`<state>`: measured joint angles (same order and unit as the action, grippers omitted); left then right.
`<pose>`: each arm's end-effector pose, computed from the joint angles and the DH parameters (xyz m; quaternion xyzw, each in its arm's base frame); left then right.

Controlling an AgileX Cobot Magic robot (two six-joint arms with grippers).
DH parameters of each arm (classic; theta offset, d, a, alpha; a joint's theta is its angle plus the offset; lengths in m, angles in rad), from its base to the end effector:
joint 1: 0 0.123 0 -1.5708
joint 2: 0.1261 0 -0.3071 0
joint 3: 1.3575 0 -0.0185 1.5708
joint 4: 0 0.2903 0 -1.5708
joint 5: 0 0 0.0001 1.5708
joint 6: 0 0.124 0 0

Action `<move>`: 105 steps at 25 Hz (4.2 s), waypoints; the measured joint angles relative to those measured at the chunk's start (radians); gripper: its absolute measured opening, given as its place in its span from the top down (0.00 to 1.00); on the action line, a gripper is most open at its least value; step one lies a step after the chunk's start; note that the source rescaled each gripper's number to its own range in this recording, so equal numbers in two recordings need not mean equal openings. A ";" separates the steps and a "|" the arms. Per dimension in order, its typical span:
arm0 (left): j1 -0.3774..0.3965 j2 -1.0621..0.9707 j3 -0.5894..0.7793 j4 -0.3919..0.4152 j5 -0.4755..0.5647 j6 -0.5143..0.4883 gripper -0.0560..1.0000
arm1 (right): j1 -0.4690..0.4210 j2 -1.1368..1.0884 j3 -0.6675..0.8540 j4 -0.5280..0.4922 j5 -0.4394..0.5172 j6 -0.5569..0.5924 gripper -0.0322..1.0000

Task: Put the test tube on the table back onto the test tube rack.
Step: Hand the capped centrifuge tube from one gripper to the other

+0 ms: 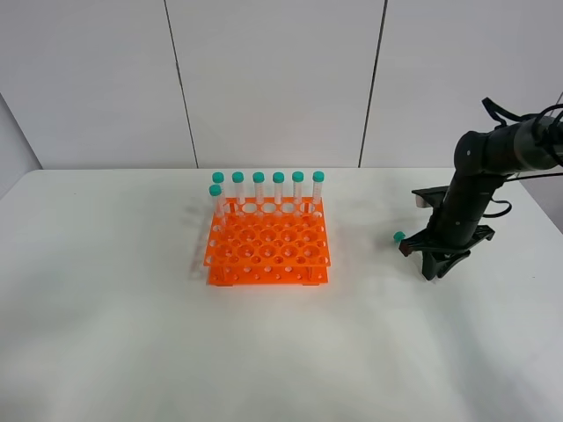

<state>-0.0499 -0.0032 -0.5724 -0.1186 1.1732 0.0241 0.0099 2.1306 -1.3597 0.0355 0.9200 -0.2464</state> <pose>0.0196 -0.0145 0.2938 0.0397 0.8603 -0.0653 0.5040 0.4271 0.0077 0.0677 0.1169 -0.9929 -0.0158 0.0147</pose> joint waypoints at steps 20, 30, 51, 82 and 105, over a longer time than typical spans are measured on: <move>0.000 0.000 0.000 0.000 0.000 0.001 0.10 | 0.012 -0.333 0.000 0.146 -0.045 -0.111 0.97; 0.000 0.000 0.000 0.000 0.000 0.001 0.10 | 0.293 -0.491 0.002 0.054 -0.218 -0.130 0.97; 0.000 0.000 0.000 0.000 0.000 0.001 0.10 | 0.725 -0.553 0.307 0.059 -1.108 -0.126 0.97; 0.000 0.000 -0.003 0.000 -0.005 0.001 0.11 | 0.740 -0.642 0.783 0.164 -1.490 -0.036 0.97; -0.490 0.489 -0.294 0.042 -0.137 0.118 0.13 | 0.740 -0.642 0.783 0.167 -1.511 -0.055 0.97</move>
<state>-0.5398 0.4861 -0.8665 -0.0768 1.0363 0.1417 0.7494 1.4890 -0.5770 0.2030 -0.5914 -0.3011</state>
